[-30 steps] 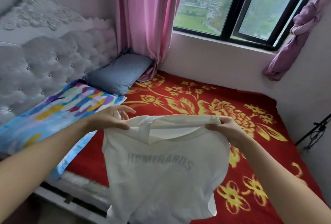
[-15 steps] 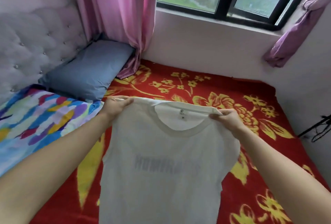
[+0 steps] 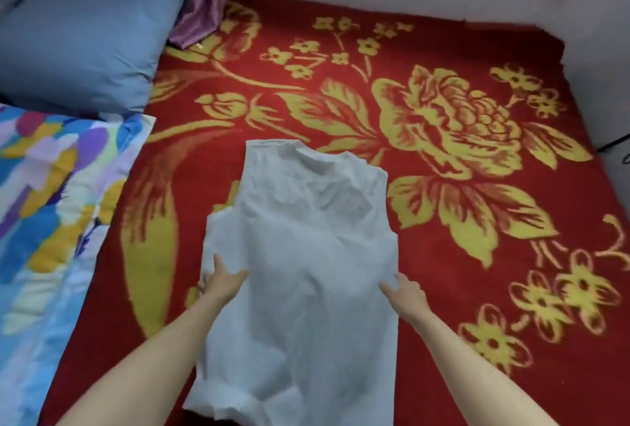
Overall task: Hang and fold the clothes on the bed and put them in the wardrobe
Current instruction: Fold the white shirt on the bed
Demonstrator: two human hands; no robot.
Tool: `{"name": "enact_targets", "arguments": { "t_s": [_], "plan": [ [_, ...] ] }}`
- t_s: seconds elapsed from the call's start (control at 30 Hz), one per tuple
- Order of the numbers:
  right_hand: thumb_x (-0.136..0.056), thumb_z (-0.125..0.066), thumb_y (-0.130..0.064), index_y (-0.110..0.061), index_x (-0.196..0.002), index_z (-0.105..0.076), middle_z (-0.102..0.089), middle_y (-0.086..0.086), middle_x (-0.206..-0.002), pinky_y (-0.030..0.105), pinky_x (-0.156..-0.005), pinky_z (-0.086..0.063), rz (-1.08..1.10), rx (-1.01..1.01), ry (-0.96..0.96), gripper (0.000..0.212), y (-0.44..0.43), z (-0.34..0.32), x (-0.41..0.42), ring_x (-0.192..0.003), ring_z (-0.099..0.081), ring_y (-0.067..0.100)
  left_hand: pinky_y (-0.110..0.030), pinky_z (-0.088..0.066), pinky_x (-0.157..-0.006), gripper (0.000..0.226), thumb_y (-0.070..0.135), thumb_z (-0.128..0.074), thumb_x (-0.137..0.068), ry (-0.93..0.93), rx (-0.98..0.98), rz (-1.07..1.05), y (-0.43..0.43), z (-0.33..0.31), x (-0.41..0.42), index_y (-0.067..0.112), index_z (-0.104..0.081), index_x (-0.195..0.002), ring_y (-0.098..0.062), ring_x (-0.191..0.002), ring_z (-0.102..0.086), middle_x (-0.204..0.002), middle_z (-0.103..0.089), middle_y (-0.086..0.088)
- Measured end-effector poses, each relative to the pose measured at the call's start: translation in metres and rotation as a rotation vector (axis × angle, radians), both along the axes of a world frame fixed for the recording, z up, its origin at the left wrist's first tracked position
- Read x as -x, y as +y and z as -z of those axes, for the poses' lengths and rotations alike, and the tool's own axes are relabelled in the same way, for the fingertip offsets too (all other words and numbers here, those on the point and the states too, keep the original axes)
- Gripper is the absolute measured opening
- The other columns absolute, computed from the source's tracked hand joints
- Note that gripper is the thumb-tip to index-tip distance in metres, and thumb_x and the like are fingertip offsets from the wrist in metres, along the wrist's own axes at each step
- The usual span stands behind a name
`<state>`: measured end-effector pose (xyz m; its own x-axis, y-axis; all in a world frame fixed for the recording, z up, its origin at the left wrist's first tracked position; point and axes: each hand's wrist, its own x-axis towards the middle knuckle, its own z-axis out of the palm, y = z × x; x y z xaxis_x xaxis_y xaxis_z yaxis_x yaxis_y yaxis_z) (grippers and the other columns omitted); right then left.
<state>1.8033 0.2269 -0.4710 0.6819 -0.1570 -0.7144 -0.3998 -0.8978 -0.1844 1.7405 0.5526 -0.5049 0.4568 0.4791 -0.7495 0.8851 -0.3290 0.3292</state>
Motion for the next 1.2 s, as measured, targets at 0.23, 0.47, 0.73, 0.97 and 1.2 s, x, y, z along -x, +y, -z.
{"name": "enact_targets", "arguments": {
  "t_s": [0.23,0.47,0.73,0.97,1.2],
  "plan": [
    [-0.09,-0.057,-0.035,-0.012,-0.142,-0.029,-0.04,0.016,-0.139,0.044,-0.102,-0.038,0.173,-0.015,0.221,0.064,-0.032,0.075,0.131,-0.126,-0.04,0.034,-0.047,-0.026,-0.108,0.083,0.025,-0.061,-0.083,0.206,-0.017,-0.01,-0.019,0.07,0.131,0.023,-0.009,-0.148,-0.039,-0.13,-0.029,-0.146,-0.029,-0.016],
    [-0.081,-0.07,-0.015,0.0,-0.133,-0.039,-0.047,0.018,-0.129,0.036,-0.088,-0.044,0.414,-0.029,0.164,0.063,-0.048,0.116,0.205,-0.114,-0.051,0.036,-0.048,-0.034,-0.097,0.059,0.024,-0.058,-0.085,0.121,-0.185,-0.066,-0.028,0.096,0.193,0.02,-0.035,-0.139,-0.036,-0.118,-0.043,-0.133,-0.046,-0.013],
    [-0.09,-0.048,-0.01,-0.005,-0.068,-0.051,-0.048,0.009,-0.068,0.032,-0.061,-0.029,0.603,-0.214,0.077,0.023,-0.071,0.107,0.214,-0.064,-0.042,0.021,-0.02,-0.034,-0.043,0.01,-0.003,-0.049,-0.086,-0.255,0.021,-0.423,-0.021,0.069,0.232,0.004,-0.053,-0.092,-0.02,-0.052,-0.047,-0.074,-0.049,-0.012],
    [-0.1,-0.034,-0.013,-0.005,-0.076,-0.049,-0.054,0.009,-0.044,0.025,-0.033,-0.047,1.143,-0.534,0.014,0.03,-0.102,0.088,0.216,-0.03,-0.053,0.017,-0.024,-0.041,-0.056,0.035,0.007,-0.056,-0.09,-0.456,0.343,-0.754,-0.028,0.041,0.254,0.019,-0.039,-0.063,-0.01,-0.057,-0.052,-0.059,-0.051,0.001],
    [-0.096,-0.051,-0.013,-0.008,-0.076,-0.052,-0.053,0.006,-0.047,0.024,-0.046,-0.054,1.263,-0.595,0.061,0.021,-0.119,0.097,0.225,-0.038,-0.054,0.016,-0.013,-0.031,-0.039,0.024,-0.004,-0.063,-0.083,-0.303,0.236,-0.184,-0.032,0.025,0.274,0.01,-0.047,-0.073,-0.007,-0.044,-0.04,-0.052,-0.048,0.001]
  ]
}}
